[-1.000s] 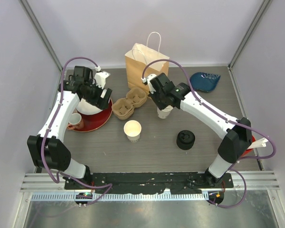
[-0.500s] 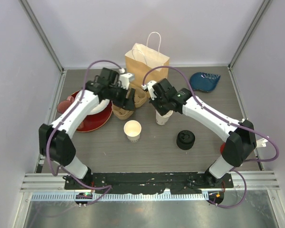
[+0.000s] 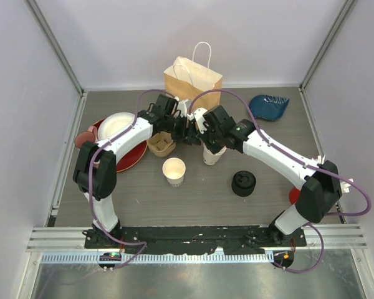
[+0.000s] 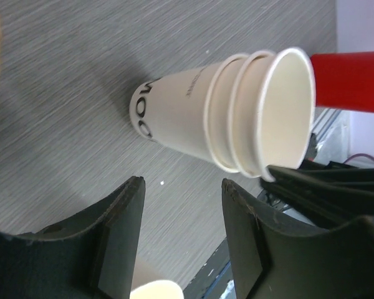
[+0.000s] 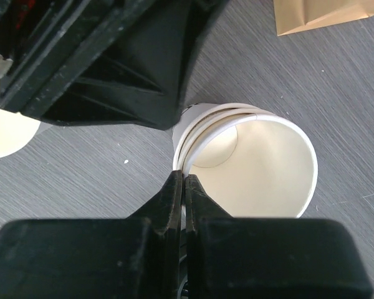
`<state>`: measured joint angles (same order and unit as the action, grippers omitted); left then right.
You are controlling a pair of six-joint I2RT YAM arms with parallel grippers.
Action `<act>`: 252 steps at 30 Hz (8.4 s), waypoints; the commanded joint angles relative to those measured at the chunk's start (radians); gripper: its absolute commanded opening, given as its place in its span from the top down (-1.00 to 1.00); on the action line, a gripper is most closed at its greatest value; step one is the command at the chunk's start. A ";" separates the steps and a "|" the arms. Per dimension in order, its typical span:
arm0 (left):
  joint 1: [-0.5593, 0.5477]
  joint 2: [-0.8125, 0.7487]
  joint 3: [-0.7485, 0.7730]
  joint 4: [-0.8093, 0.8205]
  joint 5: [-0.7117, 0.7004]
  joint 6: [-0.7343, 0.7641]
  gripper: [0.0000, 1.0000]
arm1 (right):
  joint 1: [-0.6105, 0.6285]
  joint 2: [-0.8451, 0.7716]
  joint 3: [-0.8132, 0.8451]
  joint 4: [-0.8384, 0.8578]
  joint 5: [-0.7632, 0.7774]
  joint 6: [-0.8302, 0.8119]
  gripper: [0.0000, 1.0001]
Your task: Pack the takeout coffee
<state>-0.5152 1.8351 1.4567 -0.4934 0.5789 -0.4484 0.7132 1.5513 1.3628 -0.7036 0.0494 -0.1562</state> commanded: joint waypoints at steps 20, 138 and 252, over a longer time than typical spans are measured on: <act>-0.052 0.105 0.053 0.107 0.035 -0.115 0.02 | 0.017 -0.080 0.005 0.070 -0.002 -0.017 0.98; 0.310 -0.481 0.062 -0.329 -0.051 0.540 -0.38 | -0.115 -0.212 -0.320 -0.235 0.052 0.461 0.17; -0.157 -0.345 0.108 -0.223 0.081 0.336 -0.33 | -0.261 -0.447 0.060 -0.269 -0.144 0.362 0.98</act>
<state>-0.7372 1.5730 1.5295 -0.6716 0.5964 -0.1223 0.4496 1.1057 1.3228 -1.0229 0.0185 0.2867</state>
